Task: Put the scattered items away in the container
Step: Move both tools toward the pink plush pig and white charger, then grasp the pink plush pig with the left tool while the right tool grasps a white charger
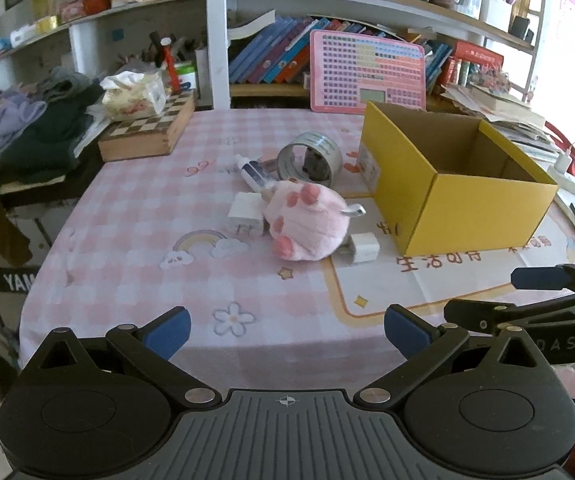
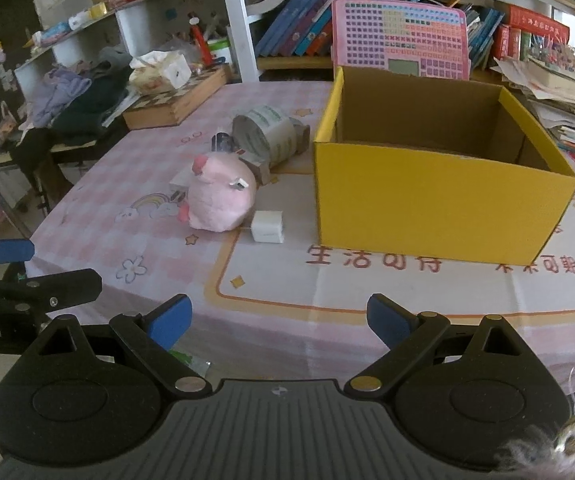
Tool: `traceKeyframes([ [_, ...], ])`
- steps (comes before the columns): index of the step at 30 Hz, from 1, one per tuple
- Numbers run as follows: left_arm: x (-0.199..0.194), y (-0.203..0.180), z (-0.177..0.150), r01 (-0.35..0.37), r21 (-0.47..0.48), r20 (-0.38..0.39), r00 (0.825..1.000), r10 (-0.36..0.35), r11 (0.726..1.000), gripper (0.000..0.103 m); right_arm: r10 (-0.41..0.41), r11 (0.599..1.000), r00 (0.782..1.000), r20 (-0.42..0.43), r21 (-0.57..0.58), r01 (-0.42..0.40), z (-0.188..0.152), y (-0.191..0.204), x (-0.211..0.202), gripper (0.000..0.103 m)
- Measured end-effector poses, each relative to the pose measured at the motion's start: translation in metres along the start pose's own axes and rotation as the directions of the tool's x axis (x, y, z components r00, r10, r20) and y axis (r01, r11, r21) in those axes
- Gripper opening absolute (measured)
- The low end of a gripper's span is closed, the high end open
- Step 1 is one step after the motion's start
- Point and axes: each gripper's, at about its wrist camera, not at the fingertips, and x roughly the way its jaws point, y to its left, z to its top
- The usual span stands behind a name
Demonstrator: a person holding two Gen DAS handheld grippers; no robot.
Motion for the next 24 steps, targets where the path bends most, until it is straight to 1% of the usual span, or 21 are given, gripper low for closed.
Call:
traceKeyframes([
  [2,0.005,0.007,0.004,0.012,0.024,0.0,1.0,-0.012,1.0,0.103,-0.01,1.0,1.0,0.0,0.011,0.01,0.002,0.006,0.007,0.095],
  [3,0.007,0.009,0.006,0.02,0.039,0.003,1.0,-0.02,0.999,0.103,-0.016,1.0,1.0,0.002,0.016,0.016,0.004,0.009,0.01,0.09],
  [7,0.018,0.015,0.016,0.054,0.106,0.02,0.998,-0.056,0.993,0.103,-0.041,0.998,0.999,0.003,0.037,0.041,0.011,0.015,0.027,0.082],
  [9,0.024,0.017,0.021,0.07,0.13,0.032,0.997,-0.074,0.989,0.103,-0.043,0.998,0.999,0.0,0.042,0.043,0.013,0.018,0.034,0.077],
  [12,0.036,0.021,0.028,0.086,0.149,0.041,0.995,-0.093,0.985,0.102,-0.034,0.999,0.999,-0.008,0.032,0.034,0.015,0.024,0.044,0.073],
  [17,0.054,0.027,0.038,0.137,0.123,0.029,0.989,-0.142,0.983,0.102,-0.044,0.999,0.999,-0.019,0.009,0.044,0.021,0.032,0.058,0.071],
  [23,0.084,0.031,0.06,0.207,0.067,0.018,0.978,-0.209,0.976,0.102,-0.065,0.998,0.997,-0.033,-0.028,0.064,0.023,0.036,0.07,0.071],
  [24,0.09,0.03,0.064,0.218,0.065,0.012,0.976,-0.219,0.974,0.102,-0.071,0.997,0.997,-0.033,-0.032,0.069,0.023,0.036,0.072,0.07],
])
